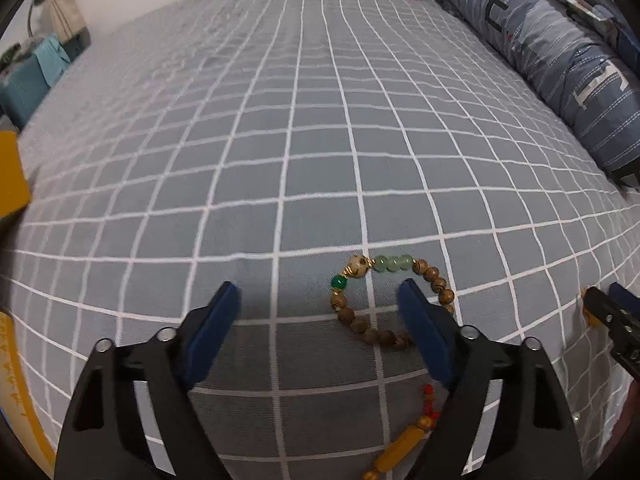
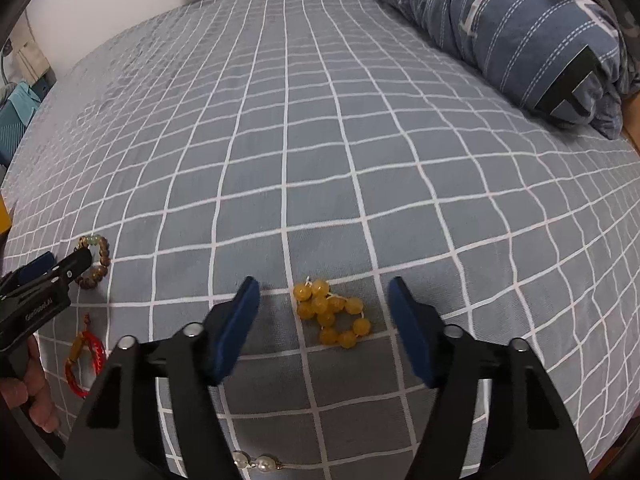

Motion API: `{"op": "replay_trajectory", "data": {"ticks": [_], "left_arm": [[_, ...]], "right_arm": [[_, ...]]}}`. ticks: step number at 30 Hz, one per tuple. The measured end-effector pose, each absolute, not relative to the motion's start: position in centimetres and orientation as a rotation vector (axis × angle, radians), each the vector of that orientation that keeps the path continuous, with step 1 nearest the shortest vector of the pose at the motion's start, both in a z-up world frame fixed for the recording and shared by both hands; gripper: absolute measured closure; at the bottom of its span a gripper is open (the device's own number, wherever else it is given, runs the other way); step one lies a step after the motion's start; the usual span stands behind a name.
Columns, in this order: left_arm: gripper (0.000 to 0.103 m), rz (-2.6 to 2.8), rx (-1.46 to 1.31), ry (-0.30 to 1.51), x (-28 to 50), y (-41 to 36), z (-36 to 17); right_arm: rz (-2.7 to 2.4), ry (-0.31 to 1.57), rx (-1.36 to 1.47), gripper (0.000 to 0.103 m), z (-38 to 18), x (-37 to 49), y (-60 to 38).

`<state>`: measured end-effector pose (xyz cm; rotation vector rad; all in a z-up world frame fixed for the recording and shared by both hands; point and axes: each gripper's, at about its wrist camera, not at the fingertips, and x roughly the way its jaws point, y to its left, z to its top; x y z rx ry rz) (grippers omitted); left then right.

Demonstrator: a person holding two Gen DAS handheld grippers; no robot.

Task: Organize jewelry
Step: 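Grasp the wooden-bead bracelet with the left tool while the right tool grasps the yellow beads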

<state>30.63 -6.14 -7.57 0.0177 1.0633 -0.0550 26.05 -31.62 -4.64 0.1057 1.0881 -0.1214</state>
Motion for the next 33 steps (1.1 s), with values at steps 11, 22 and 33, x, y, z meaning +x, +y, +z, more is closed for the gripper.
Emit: {"op": "replay_trajectory", "data": {"ticks": [11,22,33], "left_arm": [[0.073,-0.041,0.014,1.088,30.5,-5.7,-7.6],[0.093,-0.068,0.002,1.051,29.7,-5.9,-6.2],[0.093,-0.099,-0.006,0.997,28.3,-6.5,-3.9]], "right_arm": [[-0.143,1.146,0.08,0.078,-5.3,26.3,-31.1],[-0.139,1.111,0.093,0.084,-4.5,26.3,-31.0],[-0.144,1.08,0.1,0.084,-3.7,26.0,-31.0]]}}
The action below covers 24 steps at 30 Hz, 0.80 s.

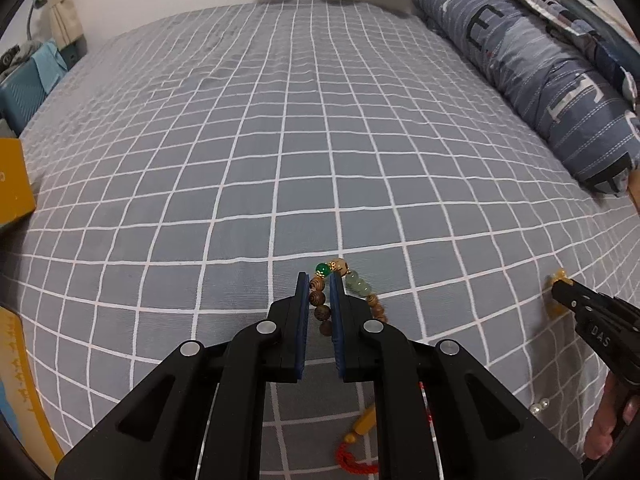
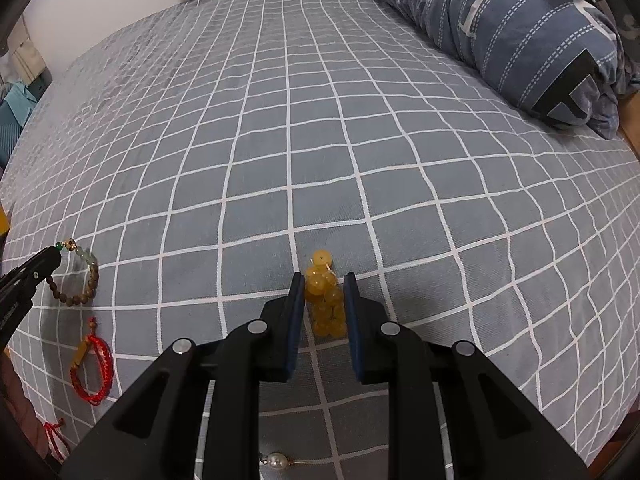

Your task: Organize jewelry

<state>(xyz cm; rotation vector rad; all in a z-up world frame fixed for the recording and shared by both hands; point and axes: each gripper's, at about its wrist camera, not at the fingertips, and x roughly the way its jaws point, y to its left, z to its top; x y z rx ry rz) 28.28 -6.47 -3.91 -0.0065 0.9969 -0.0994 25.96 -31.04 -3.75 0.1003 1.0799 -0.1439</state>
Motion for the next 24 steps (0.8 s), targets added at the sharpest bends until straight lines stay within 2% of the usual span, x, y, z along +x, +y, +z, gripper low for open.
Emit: {"op": "replay_trajectory", "data": {"ticks": [24], "left_arm": [[0.094,-0.138,0.007,0.933,25.6,-7.1,-0.1]], "right_arm": [[-0.148,1.023,0.091,0.084,-0.1,24.0,-30.5]]}}
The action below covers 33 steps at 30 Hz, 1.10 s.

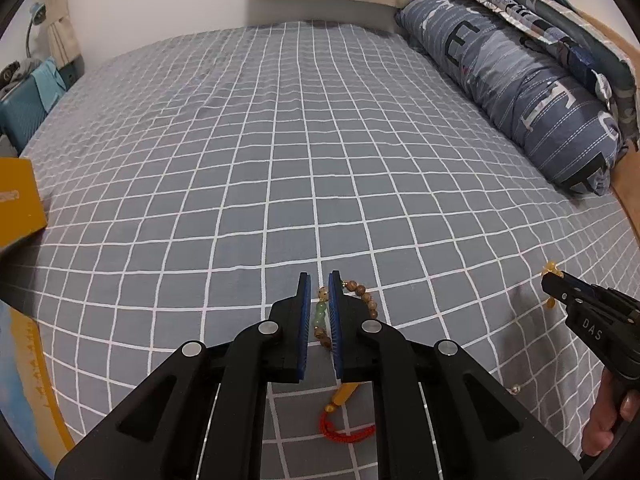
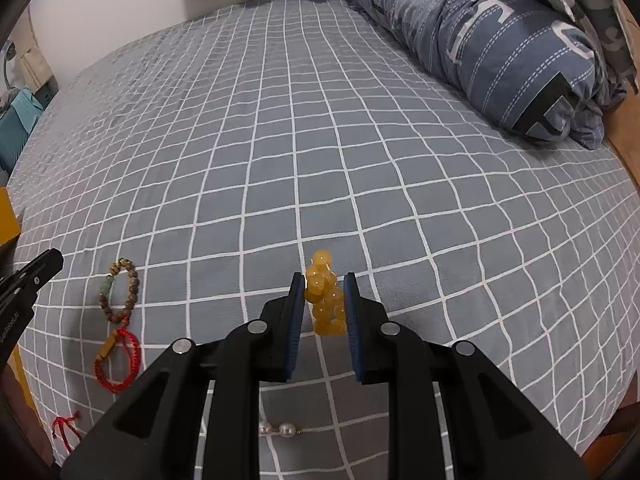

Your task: Organize jewelry

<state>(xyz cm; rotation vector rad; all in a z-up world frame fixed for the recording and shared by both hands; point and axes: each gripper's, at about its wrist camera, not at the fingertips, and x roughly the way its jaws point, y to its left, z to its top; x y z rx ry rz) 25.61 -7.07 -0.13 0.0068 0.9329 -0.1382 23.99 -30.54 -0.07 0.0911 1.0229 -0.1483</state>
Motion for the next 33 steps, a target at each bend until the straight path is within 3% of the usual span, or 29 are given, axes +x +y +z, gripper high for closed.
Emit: {"op": "replay_trajectory", "data": {"ticks": [8,11,12,13,15,16,24,26,27,33], "left_arm": [[0.094,-0.127,0.0,0.946,25.6,-6.6,-0.3],[0.09,-0.117,0.015,0.965,26.1,-6.8,-1.7],[0.083,-0.119,0.007,0.979,26.4,-6.7,-2.4],[0.068,-0.118,0.004,0.987,26.7,-6.8,-2.9],[0.05,-0.09,0.01,0.997,27.3,-6.9,-4.0],[0.05,-0.082,0.014,1.0,27.5,-6.9,-4.4],[0.053,-0.073,0.062,1.064,29.2,-7.7,-7.5],[0.086,-0.081,0.061,1.071,29.1,-7.7,-7.5],[0.093,-0.083,0.063,1.078,29.0,-7.6,-7.5],[0.094,-0.095,0.037,1.06,28.3,-7.1,-6.7]], "right_arm": [[-0.138,1.006,0.079,0.084,1.1,22.9,-29.8],[-0.13,1.014,0.075,0.084,0.4,22.9,-29.5],[-0.133,1.022,0.07,0.084,0.0,22.9,-29.3],[-0.135,1.031,0.068,0.084,-0.5,23.1,-29.4],[-0.134,1.04,0.068,0.084,-0.9,23.4,-29.4],[-0.135,1.044,0.068,0.084,-1.1,23.5,-29.4],[-0.147,1.05,0.098,0.084,-1.7,24.4,-30.5],[-0.144,1.05,0.095,0.084,-1.7,24.4,-30.3],[-0.139,1.049,0.093,0.084,-1.7,24.4,-30.2],[-0.141,1.042,0.088,0.084,-1.3,24.0,-30.3]]}}
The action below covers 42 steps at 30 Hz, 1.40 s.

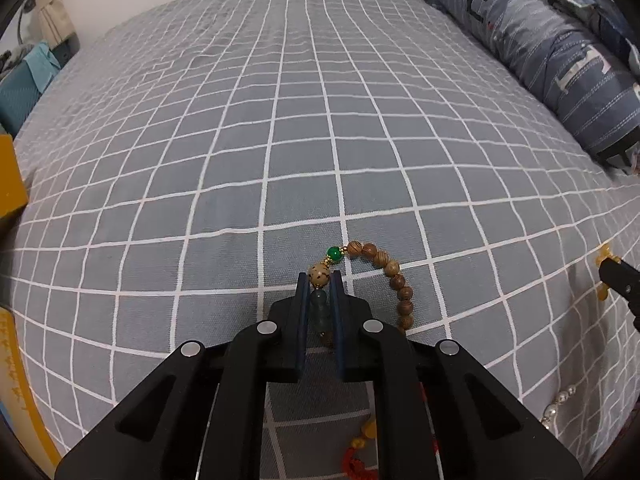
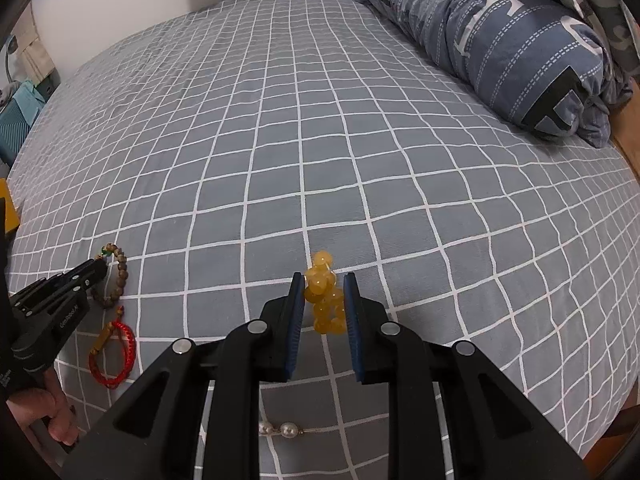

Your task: Organize jewelry

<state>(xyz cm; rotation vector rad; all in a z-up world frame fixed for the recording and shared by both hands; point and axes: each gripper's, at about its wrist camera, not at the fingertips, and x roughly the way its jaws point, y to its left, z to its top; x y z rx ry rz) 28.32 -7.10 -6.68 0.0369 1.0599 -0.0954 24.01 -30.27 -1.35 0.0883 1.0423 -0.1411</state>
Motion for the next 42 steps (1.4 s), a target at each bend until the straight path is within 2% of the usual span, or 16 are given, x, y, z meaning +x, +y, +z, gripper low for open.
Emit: {"op": "replay_trajectory", "data": {"ticks": [1,3,6,14,16,18,19,20,28,29,30,32,42], "left_arm": [[0.093,-0.097,0.033,1.052,28.2,-6.9,-6.4],[0.093,-0.099,0.025,1.04,28.0,-6.9,-5.7],[0.093,-0.104,0.02,1.022,27.3,-6.7,-4.7],[0.093,-0.113,0.015,0.983,26.4,-6.5,-2.7],[0.093,-0.113,0.013,0.978,26.4,-6.4,-2.5],[0.093,-0.111,0.011,0.975,26.4,-6.3,-2.4],[0.093,-0.11,0.01,0.974,26.5,-6.2,-2.4],[0.093,-0.108,0.01,0.974,26.6,-6.1,-2.4],[0.093,-0.111,0.015,0.976,26.8,-6.2,-2.7],[0.093,-0.111,0.015,0.975,26.8,-6.1,-2.7],[0.093,-0.11,0.014,0.975,26.9,-6.1,-2.7],[0.093,-0.11,0.012,0.973,26.9,-6.0,-2.6],[0.093,-0.116,0.012,0.956,26.1,-6.0,-1.5]], "right_arm": [[-0.142,1.04,0.089,0.084,-1.3,23.9,-30.3],[-0.14,1.042,0.096,0.094,-1.2,23.9,-30.4],[-0.136,1.044,0.09,0.101,-1.2,23.8,-30.2],[-0.135,1.049,0.116,0.101,-1.3,23.5,-30.8],[-0.131,1.056,0.146,0.095,-1.8,23.6,-31.5],[-0.138,1.055,0.162,0.063,-2.2,23.8,-32.0],[-0.143,1.042,0.162,0.056,-2.2,23.9,-32.1],[-0.144,1.042,0.158,0.053,-2.3,24.0,-32.1],[-0.162,1.123,0.149,0.054,-5.2,25.6,-32.1],[-0.171,1.13,0.144,0.06,-5.5,25.7,-32.2],[-0.181,1.136,0.132,0.083,-5.7,25.8,-32.2],[-0.188,1.136,0.117,0.094,-5.8,25.7,-32.1],[-0.176,1.083,0.128,0.094,-3.5,24.9,-32.0]]}}
